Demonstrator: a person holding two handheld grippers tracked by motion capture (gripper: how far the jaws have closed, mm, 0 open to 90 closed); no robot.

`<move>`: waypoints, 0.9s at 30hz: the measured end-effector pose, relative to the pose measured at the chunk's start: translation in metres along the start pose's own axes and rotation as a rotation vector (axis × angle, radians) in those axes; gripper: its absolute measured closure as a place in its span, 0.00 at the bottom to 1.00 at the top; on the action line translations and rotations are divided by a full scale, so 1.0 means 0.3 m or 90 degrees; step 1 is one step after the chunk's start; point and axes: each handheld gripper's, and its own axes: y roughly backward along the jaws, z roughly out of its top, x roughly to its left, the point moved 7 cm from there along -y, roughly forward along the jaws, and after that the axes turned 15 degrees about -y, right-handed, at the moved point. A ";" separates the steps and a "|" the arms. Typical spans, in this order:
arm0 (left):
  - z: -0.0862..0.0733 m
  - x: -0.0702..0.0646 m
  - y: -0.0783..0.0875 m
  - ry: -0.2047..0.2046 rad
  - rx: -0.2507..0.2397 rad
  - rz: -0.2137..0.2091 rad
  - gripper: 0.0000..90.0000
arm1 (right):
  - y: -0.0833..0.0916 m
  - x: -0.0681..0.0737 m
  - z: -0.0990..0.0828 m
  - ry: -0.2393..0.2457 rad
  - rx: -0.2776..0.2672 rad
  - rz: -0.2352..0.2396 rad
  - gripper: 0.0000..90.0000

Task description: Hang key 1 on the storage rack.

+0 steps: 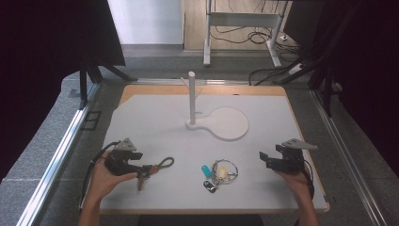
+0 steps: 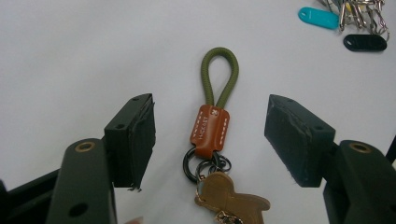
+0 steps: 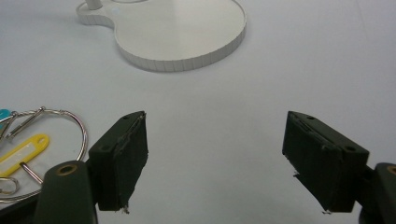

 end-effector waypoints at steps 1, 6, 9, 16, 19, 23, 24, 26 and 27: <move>0.000 0.002 0.002 -0.001 0.000 0.002 0.38 | 0.002 -0.003 0.001 -0.002 0.000 0.000 0.26; 0.003 -0.002 0.014 0.001 -0.008 0.001 0.38 | 0.017 -0.013 0.005 -0.001 0.000 0.005 0.27; 0.003 0.000 0.014 -0.003 -0.013 0.017 0.39 | 0.023 -0.011 0.006 0.000 0.002 0.004 0.28; 0.021 -0.017 0.033 -0.016 -0.036 0.025 0.39 | 0.026 -0.009 0.009 -0.004 0.001 0.003 0.29; 0.020 -0.010 0.036 -0.010 -0.036 0.029 0.39 | 0.018 -0.014 0.006 0.001 0.000 0.001 0.29; 0.015 -0.006 0.034 0.000 -0.033 0.027 0.39 | 0.004 -0.020 0.002 0.000 0.005 0.000 0.30; 0.014 -0.005 0.036 0.003 -0.033 0.028 0.39 | 0.002 -0.019 0.001 -0.002 0.005 0.001 0.30; 0.012 -0.001 0.040 0.008 -0.035 0.031 0.39 | -0.004 -0.015 -0.005 0.003 0.011 0.005 0.30; 0.011 0.000 0.042 0.011 -0.036 0.032 0.39 | -0.006 -0.014 -0.008 0.007 0.015 0.004 0.30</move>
